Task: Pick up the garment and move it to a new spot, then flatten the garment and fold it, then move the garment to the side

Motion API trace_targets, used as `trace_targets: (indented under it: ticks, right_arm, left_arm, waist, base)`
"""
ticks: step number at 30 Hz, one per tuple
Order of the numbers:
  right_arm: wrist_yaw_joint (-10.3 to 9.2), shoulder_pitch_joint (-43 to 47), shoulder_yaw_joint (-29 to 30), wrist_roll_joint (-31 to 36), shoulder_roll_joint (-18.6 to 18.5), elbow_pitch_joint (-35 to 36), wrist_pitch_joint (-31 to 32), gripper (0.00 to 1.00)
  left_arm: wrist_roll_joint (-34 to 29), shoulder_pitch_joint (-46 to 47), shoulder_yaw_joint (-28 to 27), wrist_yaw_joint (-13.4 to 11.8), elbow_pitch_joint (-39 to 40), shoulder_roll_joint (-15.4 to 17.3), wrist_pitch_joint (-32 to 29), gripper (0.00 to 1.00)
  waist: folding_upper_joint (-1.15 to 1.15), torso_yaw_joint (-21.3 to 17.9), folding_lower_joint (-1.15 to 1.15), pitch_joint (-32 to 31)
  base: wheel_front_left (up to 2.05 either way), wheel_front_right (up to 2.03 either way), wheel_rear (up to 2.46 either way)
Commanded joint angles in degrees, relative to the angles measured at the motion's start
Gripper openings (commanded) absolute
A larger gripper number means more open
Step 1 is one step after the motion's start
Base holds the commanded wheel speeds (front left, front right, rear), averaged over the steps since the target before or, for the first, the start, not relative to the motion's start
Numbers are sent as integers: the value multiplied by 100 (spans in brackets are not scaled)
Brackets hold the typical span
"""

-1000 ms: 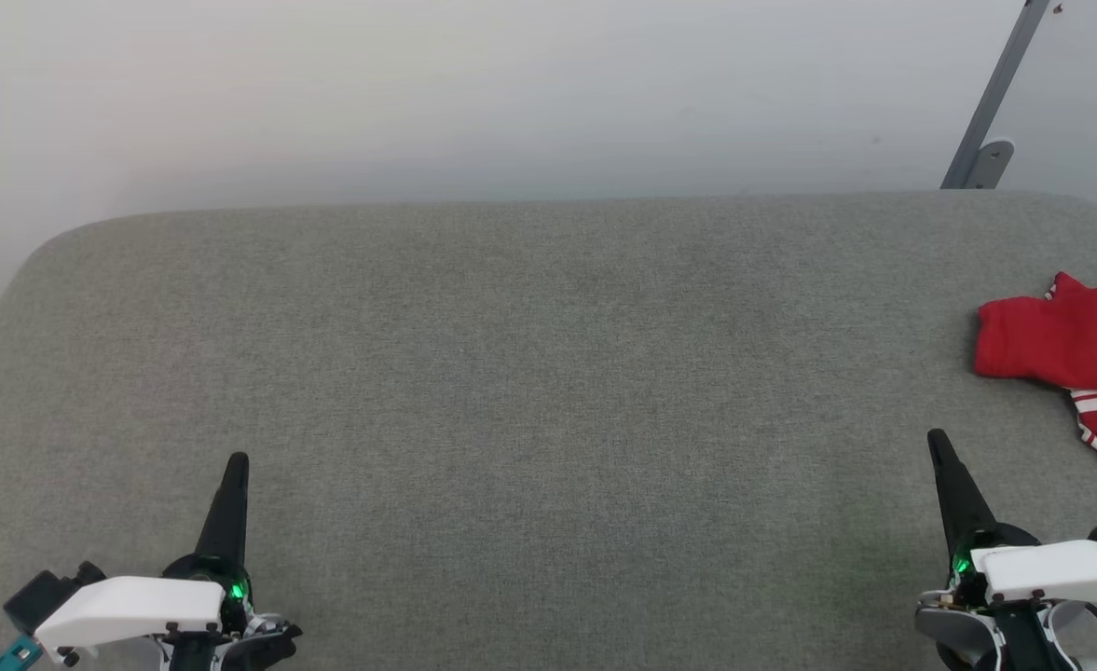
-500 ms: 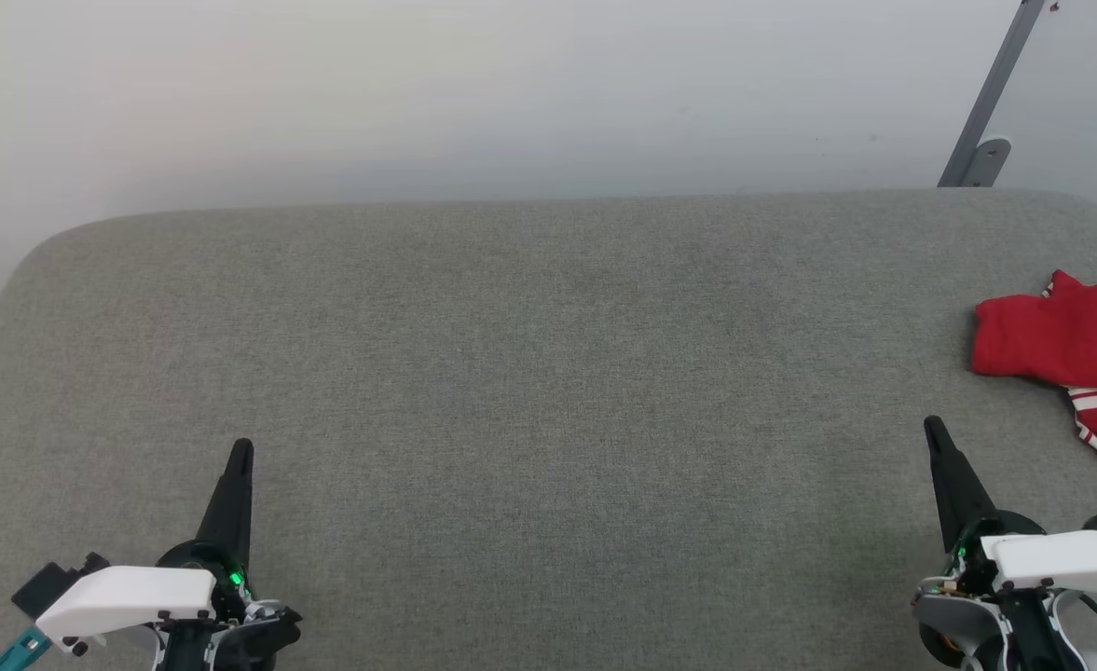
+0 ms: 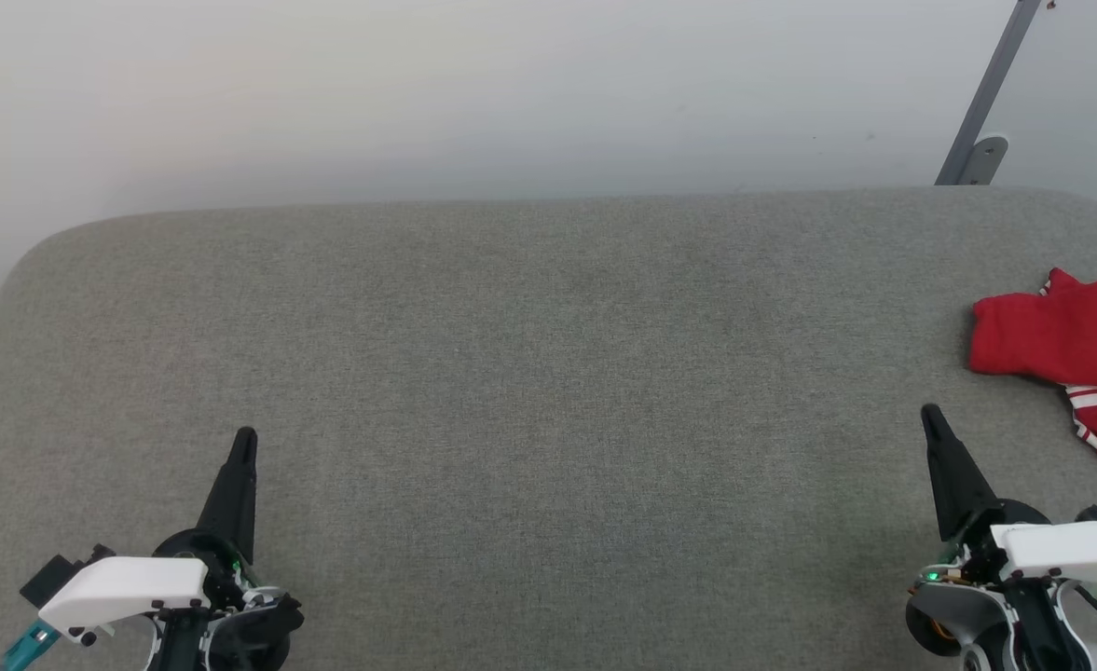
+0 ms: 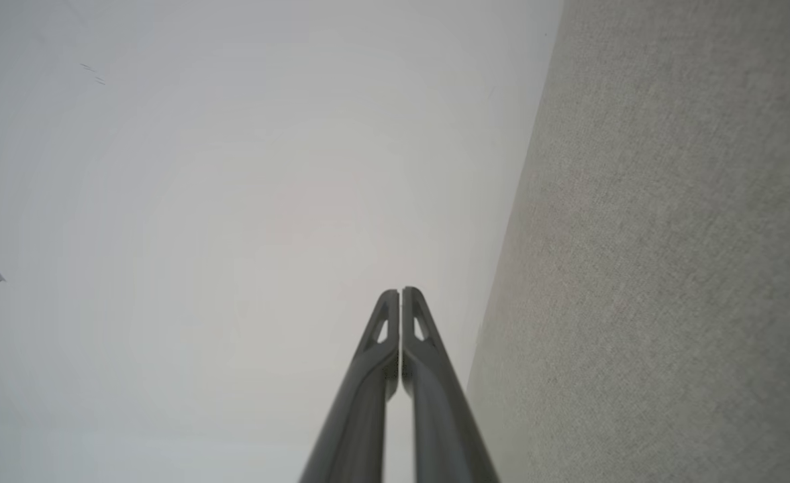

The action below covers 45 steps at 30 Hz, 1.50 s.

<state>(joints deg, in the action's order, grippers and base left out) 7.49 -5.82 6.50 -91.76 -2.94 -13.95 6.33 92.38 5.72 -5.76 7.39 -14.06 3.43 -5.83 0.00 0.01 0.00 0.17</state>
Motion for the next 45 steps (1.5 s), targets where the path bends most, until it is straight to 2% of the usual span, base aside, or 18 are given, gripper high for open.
trace_targets:
  ticks: [1,45]
  right_arm:
    - [0,-77,9,-94,12,-18,39,0]
    - [0,-61,6,-75,11,-17,35,0]
  left_arm:
    - [81,97,-21,18,-8,-13,-36,0]
    - [24,92,-54,18,-5,-37,-62,0]
  waist:
    - [0,-1,0,1]
    - [0,-1,0,1]
  base:
    - [0,0,0]
    - [0,0,0]
